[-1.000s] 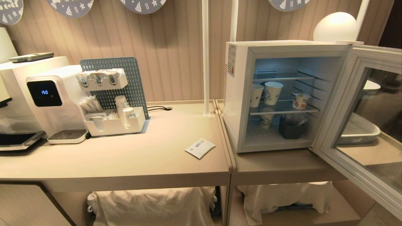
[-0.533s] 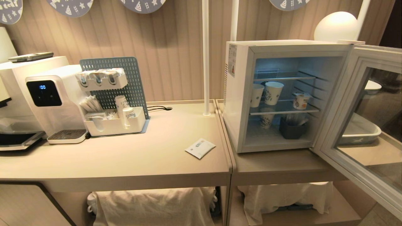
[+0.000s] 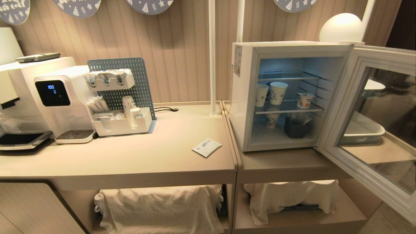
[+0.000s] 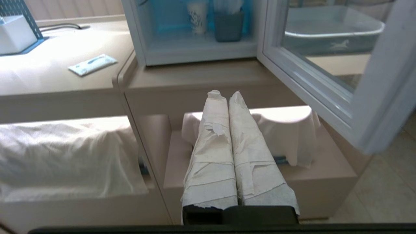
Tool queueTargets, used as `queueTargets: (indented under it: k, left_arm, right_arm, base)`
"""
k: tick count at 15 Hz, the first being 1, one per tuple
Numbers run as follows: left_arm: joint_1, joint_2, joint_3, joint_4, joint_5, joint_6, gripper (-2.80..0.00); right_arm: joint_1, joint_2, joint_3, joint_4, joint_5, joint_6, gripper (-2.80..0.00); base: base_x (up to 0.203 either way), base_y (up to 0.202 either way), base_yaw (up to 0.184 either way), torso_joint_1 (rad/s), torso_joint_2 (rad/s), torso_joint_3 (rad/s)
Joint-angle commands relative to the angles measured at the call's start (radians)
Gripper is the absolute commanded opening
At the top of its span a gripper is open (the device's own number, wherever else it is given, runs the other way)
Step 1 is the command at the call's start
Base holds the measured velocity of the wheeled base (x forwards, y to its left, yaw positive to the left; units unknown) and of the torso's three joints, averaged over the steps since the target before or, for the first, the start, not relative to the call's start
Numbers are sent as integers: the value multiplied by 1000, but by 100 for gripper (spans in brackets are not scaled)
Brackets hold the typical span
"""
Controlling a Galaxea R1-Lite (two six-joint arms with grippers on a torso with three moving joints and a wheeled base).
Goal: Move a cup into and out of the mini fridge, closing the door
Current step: Close the freezer door
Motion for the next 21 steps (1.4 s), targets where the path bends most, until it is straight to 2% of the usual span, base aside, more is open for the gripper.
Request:
queueTargets:
  k: [1, 5, 21]
  left_arm:
    - [0, 0, 2, -1, 0, 0, -280]
    - [1, 0, 2, -1, 0, 1, -280]
    - [0, 0, 2, -1, 0, 1, -280]
  right_arm:
    - [1, 1, 2, 0, 0, 0, -280]
    - [1, 1, 2, 0, 0, 0, -280]
    - [1, 1, 2, -2, 1, -1, -280]
  base:
    - [-75, -45, -6, 0, 1, -1]
    - [-4, -72, 0, 1, 4, 2]
    - [0, -194, 1, 2, 3, 2]
